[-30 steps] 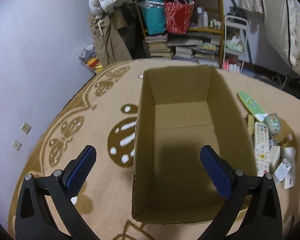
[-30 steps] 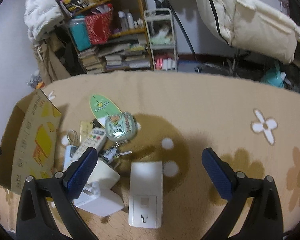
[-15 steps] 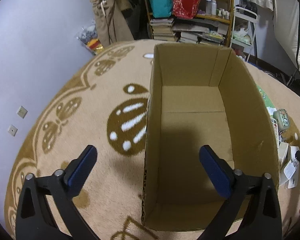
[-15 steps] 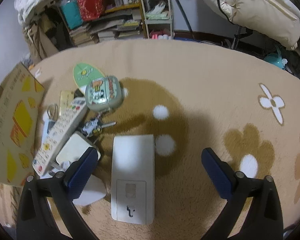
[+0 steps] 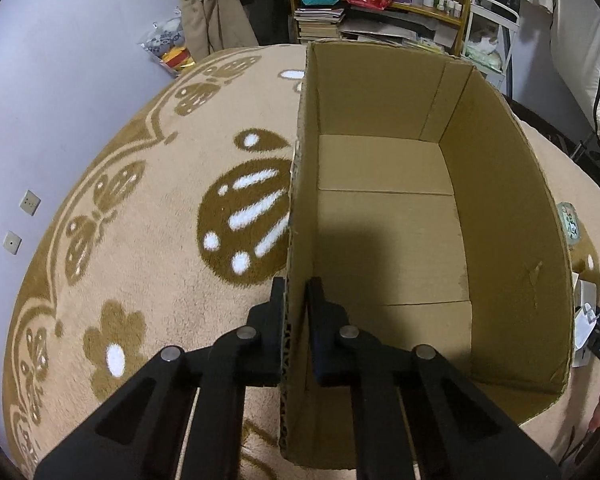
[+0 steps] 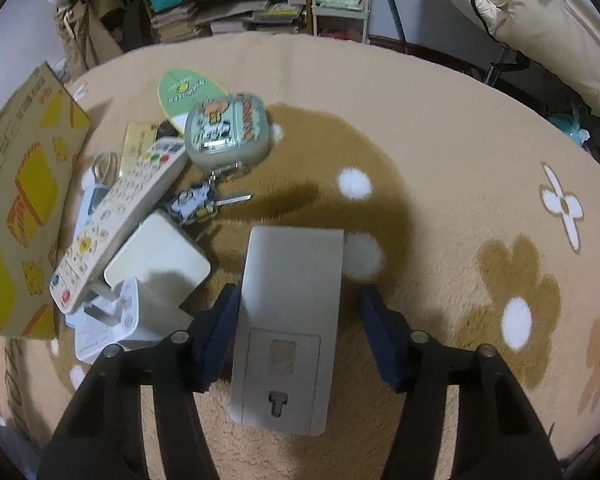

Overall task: Organize rigid objects
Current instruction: 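Lift the white socket panel with the right tool and carry it over the box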

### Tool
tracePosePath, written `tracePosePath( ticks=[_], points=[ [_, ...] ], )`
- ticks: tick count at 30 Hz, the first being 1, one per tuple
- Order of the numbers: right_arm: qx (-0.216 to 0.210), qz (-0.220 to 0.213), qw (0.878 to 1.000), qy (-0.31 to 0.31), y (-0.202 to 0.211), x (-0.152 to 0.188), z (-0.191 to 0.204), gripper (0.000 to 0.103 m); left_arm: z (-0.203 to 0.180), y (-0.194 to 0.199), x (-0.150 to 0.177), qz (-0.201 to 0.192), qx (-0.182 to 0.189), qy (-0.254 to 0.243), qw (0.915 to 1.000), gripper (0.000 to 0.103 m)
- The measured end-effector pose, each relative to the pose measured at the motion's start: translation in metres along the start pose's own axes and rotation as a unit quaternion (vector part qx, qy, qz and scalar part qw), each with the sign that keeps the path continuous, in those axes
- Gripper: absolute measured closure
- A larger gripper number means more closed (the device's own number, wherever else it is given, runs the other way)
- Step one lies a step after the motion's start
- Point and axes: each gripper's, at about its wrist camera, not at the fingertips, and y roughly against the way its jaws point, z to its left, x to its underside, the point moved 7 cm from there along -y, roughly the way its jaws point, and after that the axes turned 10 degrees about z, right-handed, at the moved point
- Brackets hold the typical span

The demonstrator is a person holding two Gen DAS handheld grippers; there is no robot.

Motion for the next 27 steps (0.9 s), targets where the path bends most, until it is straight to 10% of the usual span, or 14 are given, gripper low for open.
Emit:
tracePosePath(
  ticks=[27],
  points=[
    [-0.049, -0.129, 0.99, 0.012, 0.076, -0.026, 0.029, 0.051, -0.003, 0.0, 0.0, 0.003, -0.018, -0.008, 0.9998, 0.093]
  ],
)
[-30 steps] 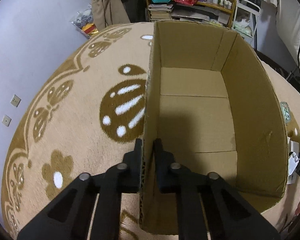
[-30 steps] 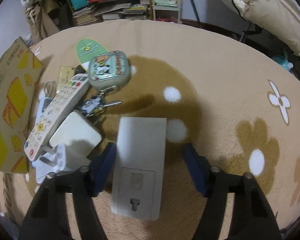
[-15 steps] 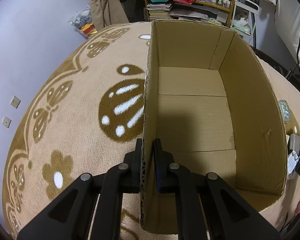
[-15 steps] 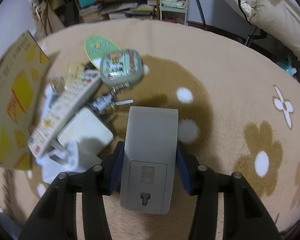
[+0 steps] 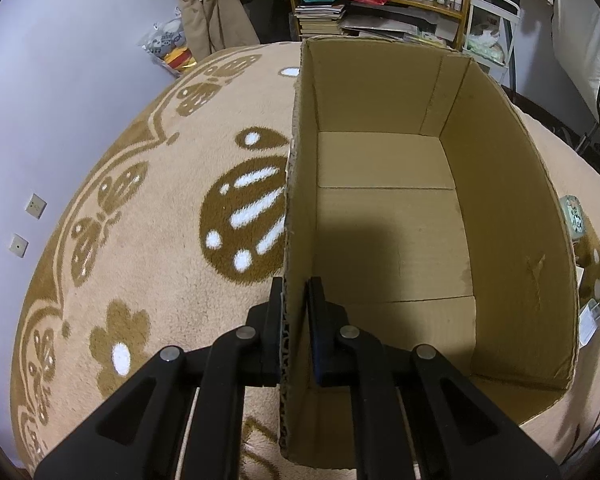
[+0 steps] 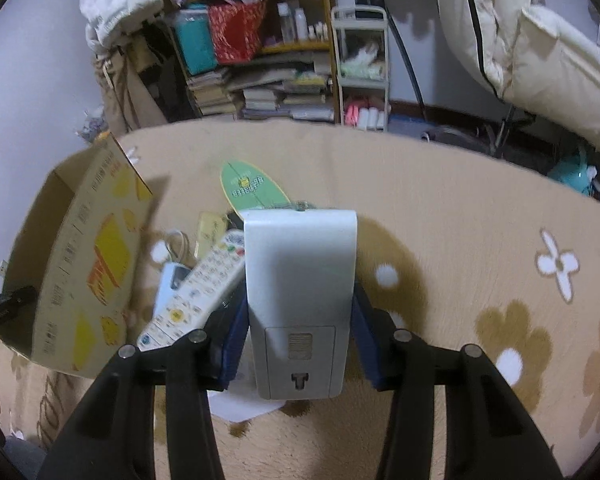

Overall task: Organize rigid objects
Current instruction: 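Lift the white socket panel with the right tool and carry it over the box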

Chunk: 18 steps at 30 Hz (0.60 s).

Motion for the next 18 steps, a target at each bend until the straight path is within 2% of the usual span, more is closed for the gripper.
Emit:
tracePosePath(
  ticks=[11, 18],
  points=[
    [0.005, -0.056, 0.997, 0.057, 0.047, -0.018, 0.034, 0.051, 0.0, 0.0, 0.001, 0.003, 0.005, 0.007, 1.0, 0.093],
    [-0.035, -0.085, 0.992, 0.083, 0.073, -0.03, 0.075, 0.051, 0.0, 0.0, 0.001, -0.001, -0.002, 0.0, 1.0, 0.093]
  ],
)
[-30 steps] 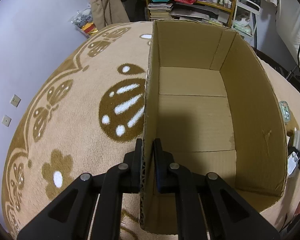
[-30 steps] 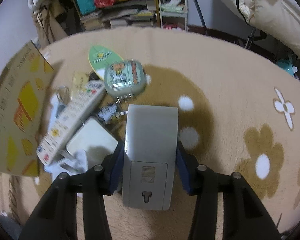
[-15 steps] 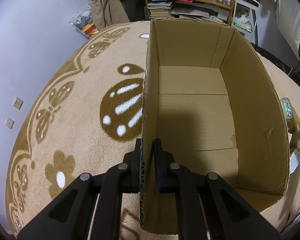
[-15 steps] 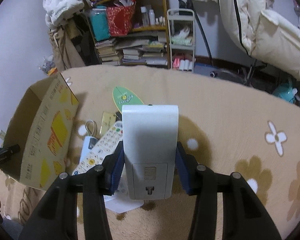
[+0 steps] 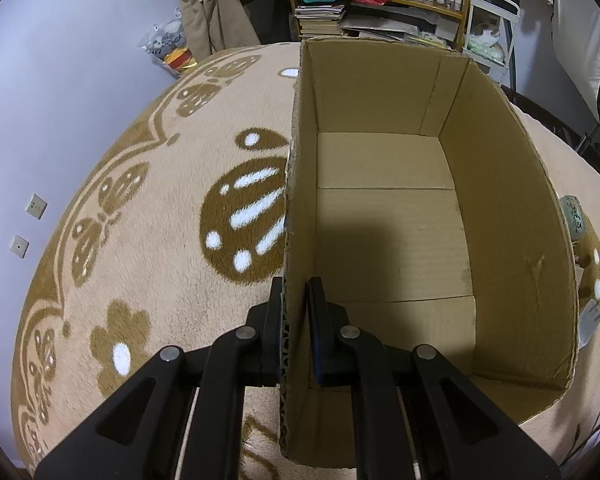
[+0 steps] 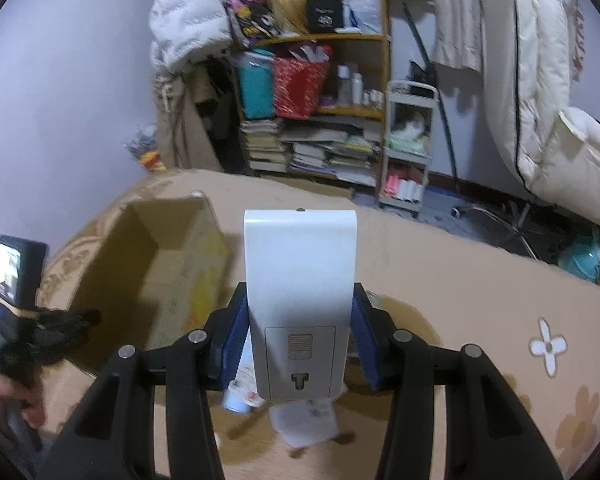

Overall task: Organize rigid objects
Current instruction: 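Lift the white socket panel with the right tool and carry it over the box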

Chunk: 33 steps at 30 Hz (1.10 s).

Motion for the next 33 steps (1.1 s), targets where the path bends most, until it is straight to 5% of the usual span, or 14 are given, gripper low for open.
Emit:
tracePosePath(
  ticks=[12, 20, 33],
  points=[
    [-0.105, -0.022, 0.994, 0.0, 0.005, -0.037, 0.076, 0.051, -0.001, 0.0, -0.001, 0.001, 0.0, 0.002, 1.0, 0.093],
    [-0.134, -0.003, 0.991, 0.019, -0.007, -0.021, 0.106, 0.051, 0.0, -0.001, -0.002, 0.002, 0.006, 0.008, 0.9999, 0.093],
    [-0.123, 0.04, 0.991, 0.033, -0.038, 0.002, 0.121, 0.052, 0.0, -0.003, 0.0, 0.004, 0.01, 0.011, 0.9999, 0.093]
  ],
)
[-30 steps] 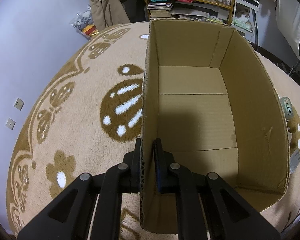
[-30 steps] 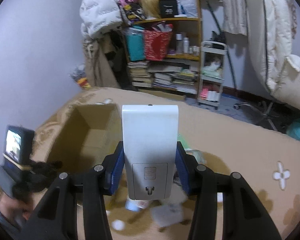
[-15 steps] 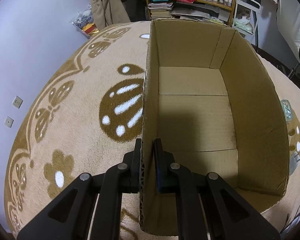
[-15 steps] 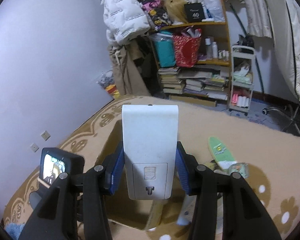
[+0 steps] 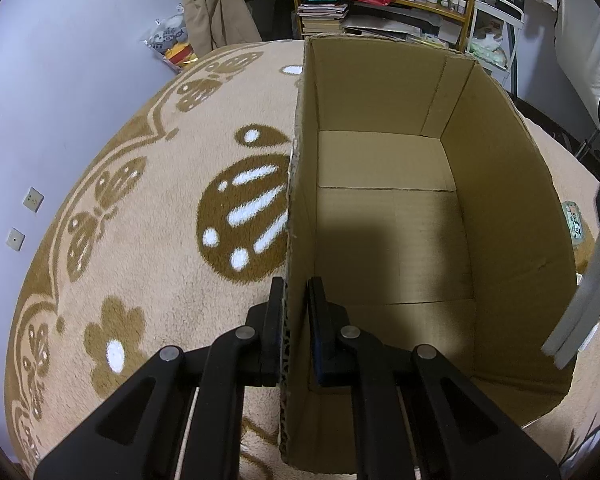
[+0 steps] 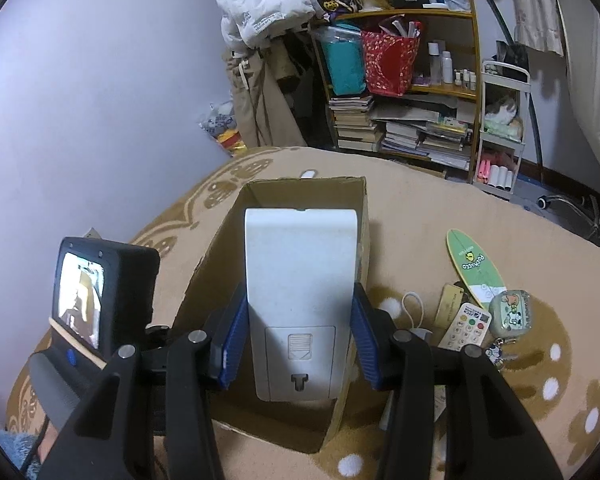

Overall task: Organize rigid objects
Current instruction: 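Lift the white socket panel with the right tool and carry it over the box, then lower the socket panel into the box and open the right tool, then move the right tool back to the item pile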

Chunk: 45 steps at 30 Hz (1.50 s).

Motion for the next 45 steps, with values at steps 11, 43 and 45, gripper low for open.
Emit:
tracePosePath(
  ticks=[11, 43, 45],
  points=[
    [0.011, 0.029, 0.999, -0.011, -0.027, 0.007, -0.002, 0.052, 0.002, -0.001, 0.0, 0.004, 0.003, 0.002, 1.0, 0.092],
    [0.095, -0.074, 0.992, 0.039, 0.049, 0.005, -0.027, 0.0, 0.004, 0.0, 0.0, 0.008, 0.012, -0.003, 0.9999, 0.095],
    [0.104, -0.073, 0.991, 0.035, 0.053, 0.009, -0.038, 0.0, 0.003, 0.0, 0.0, 0.008, 0.01, -0.006, 0.9999, 0.095]
  ],
)
